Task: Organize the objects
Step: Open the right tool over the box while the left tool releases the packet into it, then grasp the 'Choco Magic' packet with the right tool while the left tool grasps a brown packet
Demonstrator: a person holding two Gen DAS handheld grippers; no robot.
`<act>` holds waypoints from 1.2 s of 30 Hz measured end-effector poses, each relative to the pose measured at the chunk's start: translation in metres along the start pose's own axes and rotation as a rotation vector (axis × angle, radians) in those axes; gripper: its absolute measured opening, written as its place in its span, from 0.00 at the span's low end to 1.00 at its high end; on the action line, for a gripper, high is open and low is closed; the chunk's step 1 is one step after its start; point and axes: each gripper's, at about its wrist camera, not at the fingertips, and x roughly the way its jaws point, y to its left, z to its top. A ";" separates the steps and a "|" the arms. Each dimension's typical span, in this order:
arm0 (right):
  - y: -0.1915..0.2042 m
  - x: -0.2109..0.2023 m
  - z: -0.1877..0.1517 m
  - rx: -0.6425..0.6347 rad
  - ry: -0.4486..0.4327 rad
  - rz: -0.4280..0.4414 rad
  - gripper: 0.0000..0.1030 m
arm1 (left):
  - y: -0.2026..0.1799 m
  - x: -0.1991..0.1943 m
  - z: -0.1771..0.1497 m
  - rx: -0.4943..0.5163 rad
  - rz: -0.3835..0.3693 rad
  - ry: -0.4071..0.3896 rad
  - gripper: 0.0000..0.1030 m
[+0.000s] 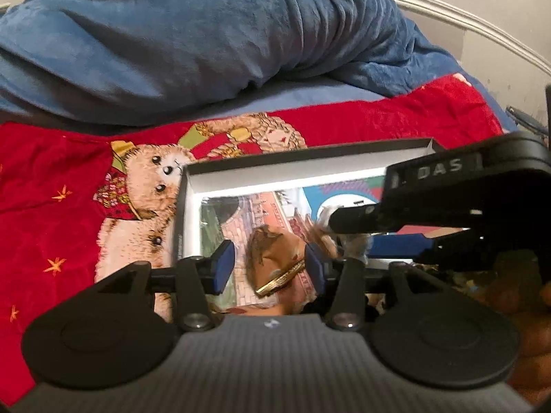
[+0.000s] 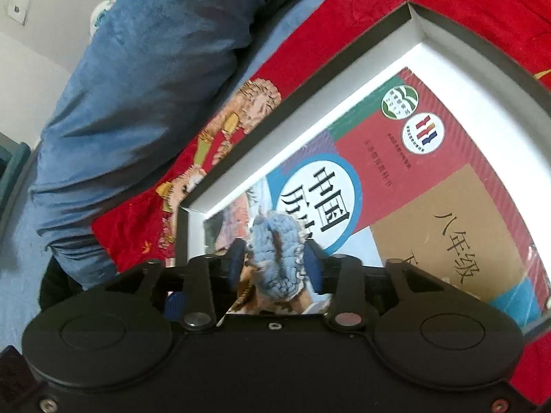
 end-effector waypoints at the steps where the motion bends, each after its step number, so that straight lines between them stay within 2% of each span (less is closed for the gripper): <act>1: 0.002 -0.005 0.001 -0.003 -0.004 0.011 0.40 | 0.002 -0.005 0.002 -0.003 -0.002 -0.008 0.60; 4: 0.011 -0.022 0.005 -0.008 -0.024 0.044 0.46 | 0.009 -0.021 0.010 -0.025 -0.006 -0.028 0.63; 8: 0.030 -0.051 0.007 -0.017 -0.066 0.105 0.50 | 0.015 -0.043 0.021 -0.049 -0.017 -0.051 0.64; 13: 0.052 -0.102 0.001 -0.092 -0.159 0.088 0.55 | 0.016 -0.077 0.037 -0.079 -0.052 -0.086 0.65; 16: 0.051 -0.134 -0.004 -0.090 -0.209 0.109 0.55 | 0.013 -0.098 0.045 -0.103 -0.089 -0.114 0.66; 21: 0.045 -0.178 -0.013 -0.104 -0.254 0.067 0.55 | 0.003 -0.131 0.050 -0.122 -0.159 -0.137 0.72; 25: 0.033 -0.205 -0.028 -0.061 -0.312 0.064 0.64 | -0.006 -0.151 0.039 -0.100 -0.220 -0.153 0.76; 29: 0.011 -0.228 -0.054 0.004 -0.350 0.066 0.67 | -0.015 -0.164 0.019 -0.064 -0.263 -0.160 0.78; 32: -0.006 -0.234 -0.074 0.021 -0.340 0.023 0.67 | -0.023 -0.168 0.001 -0.022 -0.278 -0.160 0.80; 34: -0.013 -0.237 -0.086 0.062 -0.321 -0.028 0.69 | -0.029 -0.168 -0.013 0.042 -0.298 -0.161 0.80; 36: -0.014 -0.241 -0.097 0.056 -0.331 -0.041 0.70 | -0.034 -0.167 -0.027 0.088 -0.290 -0.176 0.81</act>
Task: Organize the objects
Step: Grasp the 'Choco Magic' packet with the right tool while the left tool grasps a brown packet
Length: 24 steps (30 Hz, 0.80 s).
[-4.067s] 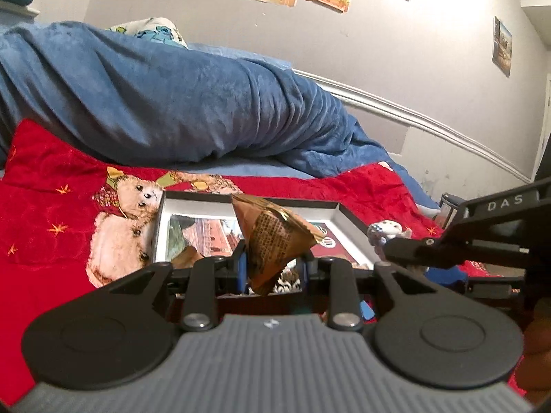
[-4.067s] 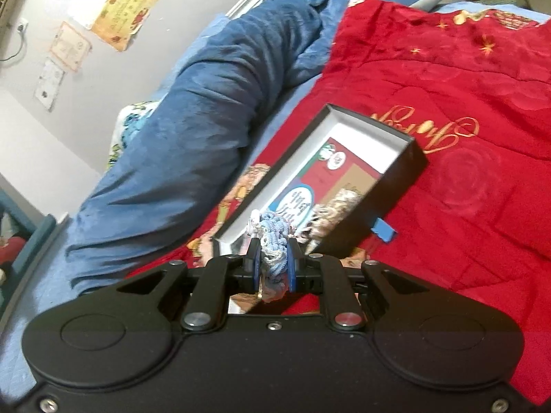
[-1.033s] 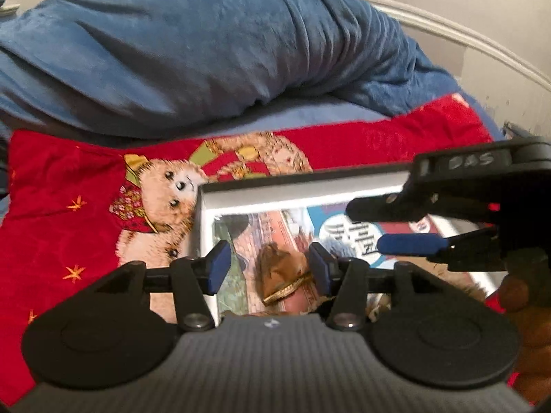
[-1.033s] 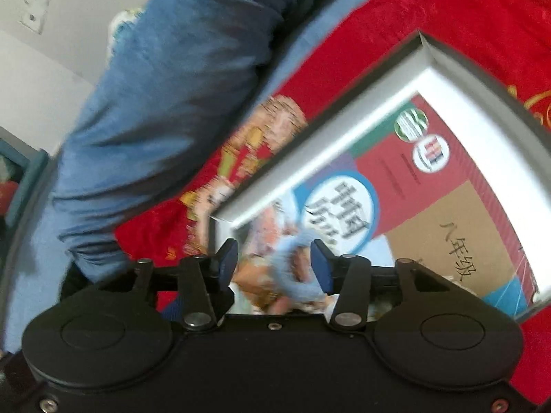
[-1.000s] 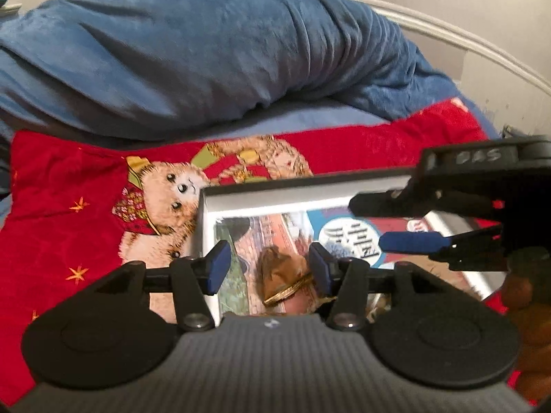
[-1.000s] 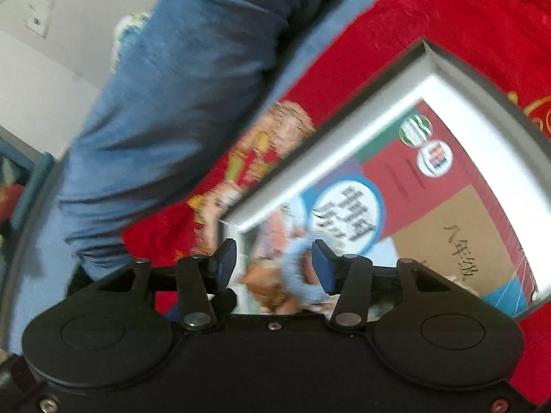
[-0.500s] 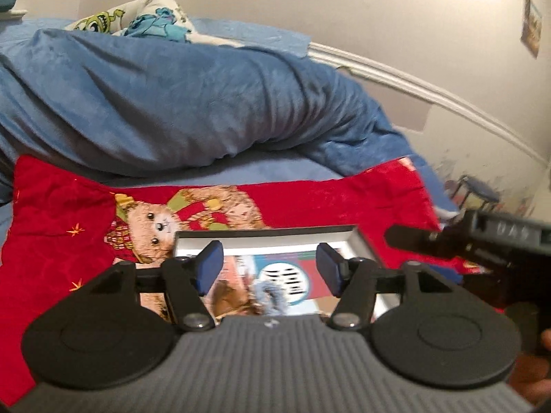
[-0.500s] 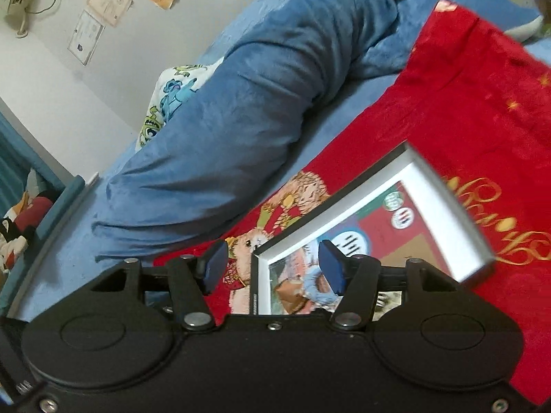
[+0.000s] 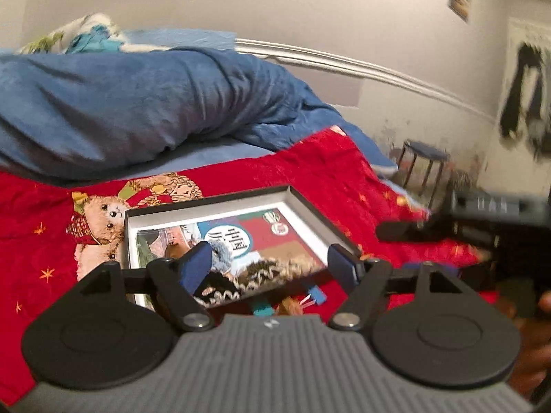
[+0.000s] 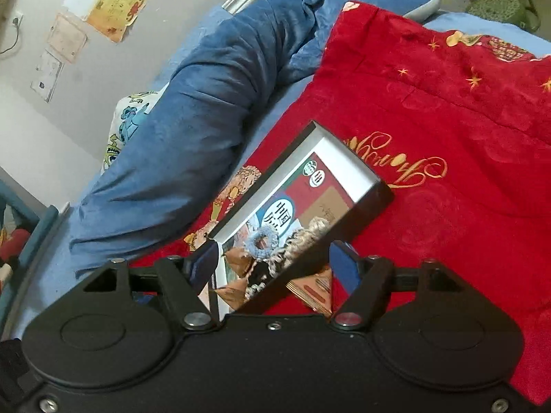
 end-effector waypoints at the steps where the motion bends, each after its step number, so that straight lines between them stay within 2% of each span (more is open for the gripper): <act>1: 0.000 0.000 -0.002 -0.010 0.000 -0.005 0.70 | -0.004 0.001 -0.008 0.024 0.003 0.002 0.81; 4: -0.002 0.014 -0.006 -0.044 0.019 -0.001 0.70 | -0.014 0.009 -0.027 0.083 -0.002 0.031 0.82; 7: -0.008 0.036 -0.014 -0.045 0.062 -0.042 0.70 | -0.023 0.018 -0.044 0.123 0.002 0.074 0.82; 10: -0.019 0.056 -0.027 -0.029 0.110 -0.046 0.71 | -0.025 0.023 -0.059 0.090 0.012 0.086 0.82; 13: -0.023 0.074 -0.033 -0.030 0.132 -0.072 0.71 | -0.020 0.034 -0.069 0.058 -0.014 0.110 0.82; 19: -0.011 0.096 -0.039 -0.141 0.108 -0.104 0.71 | -0.004 0.064 -0.081 -0.051 -0.019 0.184 0.82; 24: -0.011 0.113 -0.044 -0.158 0.123 -0.090 0.71 | 0.001 0.069 -0.089 -0.061 0.010 0.190 0.81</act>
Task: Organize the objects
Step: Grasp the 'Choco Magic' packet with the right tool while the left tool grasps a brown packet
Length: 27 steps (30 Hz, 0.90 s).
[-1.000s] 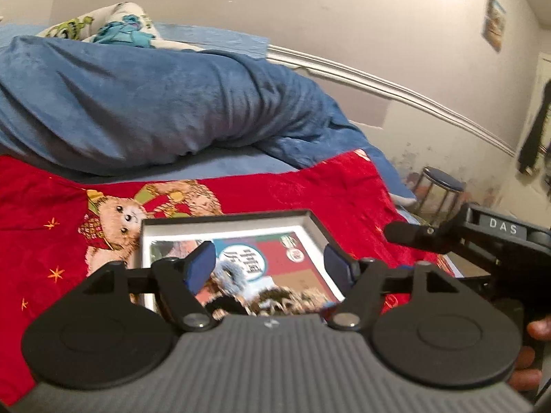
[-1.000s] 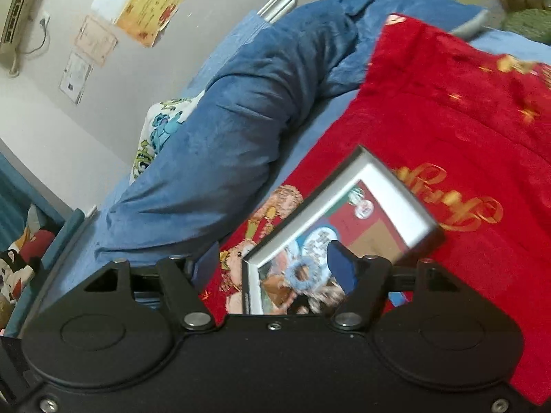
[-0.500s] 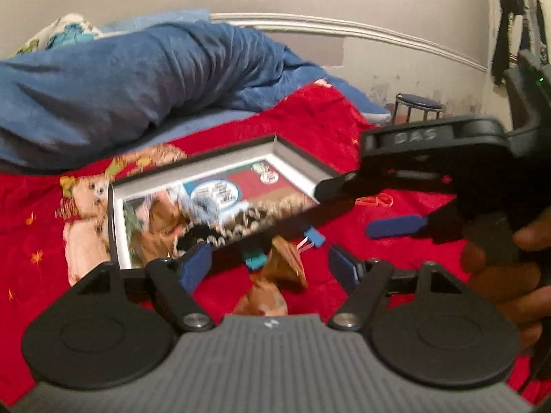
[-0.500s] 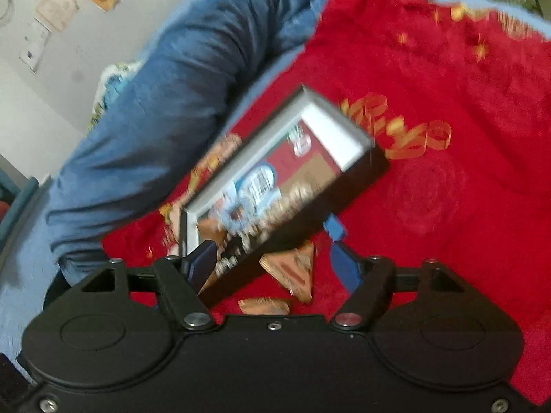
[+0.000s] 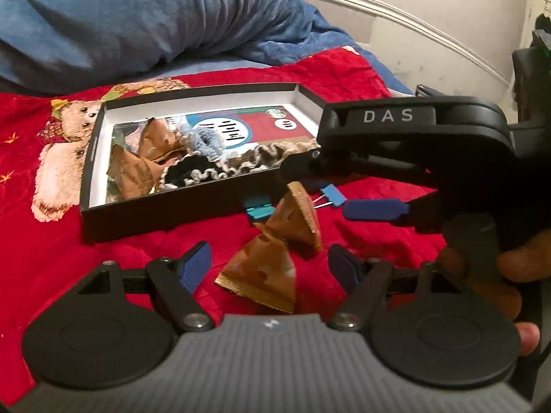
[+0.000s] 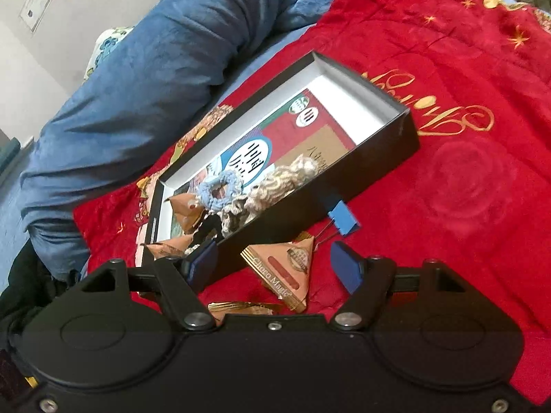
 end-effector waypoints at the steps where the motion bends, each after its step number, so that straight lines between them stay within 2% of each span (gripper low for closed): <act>1: 0.001 0.002 -0.001 -0.013 0.000 -0.001 0.71 | 0.002 0.001 -0.001 -0.012 -0.005 -0.003 0.81; 4: 0.005 0.008 -0.003 -0.043 -0.006 -0.018 0.71 | 0.006 0.006 0.000 -0.025 -0.011 0.001 0.81; 11: 0.003 0.018 -0.005 -0.055 -0.010 -0.072 0.71 | 0.002 0.017 0.004 -0.002 0.051 0.047 0.81; 16: 0.002 0.024 -0.004 -0.054 0.000 -0.075 0.77 | 0.010 0.023 0.003 -0.040 0.071 0.078 0.81; 20: 0.008 0.026 -0.008 -0.093 0.001 -0.101 0.78 | 0.011 0.023 0.003 -0.045 0.048 0.078 0.82; 27: 0.026 0.030 -0.018 -0.191 -0.019 -0.173 0.80 | 0.010 0.022 -0.002 -0.017 0.069 0.031 0.82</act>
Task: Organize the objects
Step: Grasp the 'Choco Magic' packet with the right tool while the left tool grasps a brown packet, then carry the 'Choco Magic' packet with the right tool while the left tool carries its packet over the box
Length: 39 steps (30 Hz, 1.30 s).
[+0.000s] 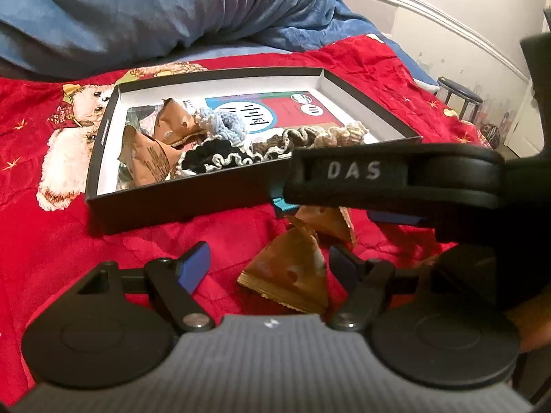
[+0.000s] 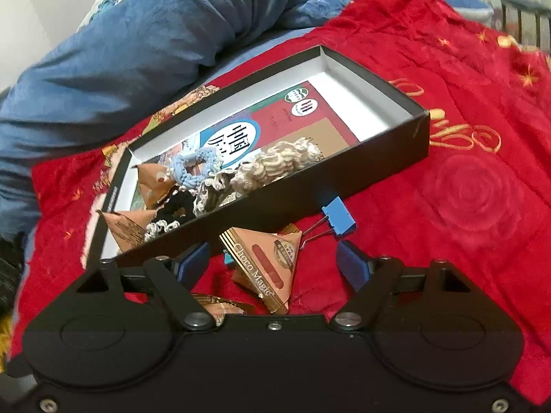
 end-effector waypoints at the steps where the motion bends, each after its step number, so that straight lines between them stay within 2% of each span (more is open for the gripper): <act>1: 0.004 0.000 0.000 -0.026 0.000 -0.012 0.81 | 0.002 -0.001 -0.001 -0.017 0.002 -0.014 0.82; 3: 0.010 -0.001 0.000 -0.055 -0.005 -0.041 0.83 | 0.006 -0.001 -0.002 -0.057 0.002 -0.036 0.82; 5: 0.011 -0.003 0.001 -0.049 -0.023 -0.049 0.92 | 0.010 -0.001 -0.003 -0.079 0.013 -0.044 0.82; 6: 0.010 -0.004 0.001 -0.044 -0.031 -0.048 0.93 | 0.011 -0.001 -0.003 -0.086 0.021 -0.048 0.82; 10: 0.007 -0.004 0.003 -0.028 -0.022 -0.031 0.93 | 0.018 -0.002 -0.006 -0.123 0.014 -0.060 0.82; 13: 0.007 -0.003 0.004 -0.020 -0.017 -0.030 0.93 | 0.019 -0.001 -0.006 -0.126 0.012 -0.069 0.78; 16: 0.011 -0.004 0.003 -0.042 -0.024 -0.019 0.94 | 0.016 0.000 -0.006 -0.111 0.013 -0.077 0.68; 20: 0.013 -0.007 0.003 -0.037 -0.028 0.008 0.94 | 0.012 0.000 -0.010 -0.094 -0.002 -0.080 0.49; 22: 0.010 -0.006 0.003 -0.013 -0.020 0.035 0.93 | 0.010 -0.001 -0.011 -0.088 -0.004 -0.082 0.48; 27: 0.005 0.002 -0.001 0.008 0.041 0.050 0.79 | 0.007 -0.001 -0.012 -0.076 0.004 -0.085 0.48; 33: 0.006 0.001 -0.002 -0.015 0.044 0.026 0.55 | 0.014 -0.002 -0.012 -0.125 -0.015 -0.078 0.47; 35: 0.007 0.002 -0.002 -0.016 0.047 0.017 0.44 | 0.014 -0.002 -0.012 -0.132 -0.010 -0.083 0.47; 37: 0.008 0.003 -0.002 -0.033 0.046 0.005 0.37 | 0.012 -0.003 -0.013 -0.133 0.016 -0.090 0.47; 39: 0.006 0.003 -0.001 -0.020 0.044 0.009 0.36 | 0.010 -0.003 -0.012 -0.129 0.026 -0.091 0.47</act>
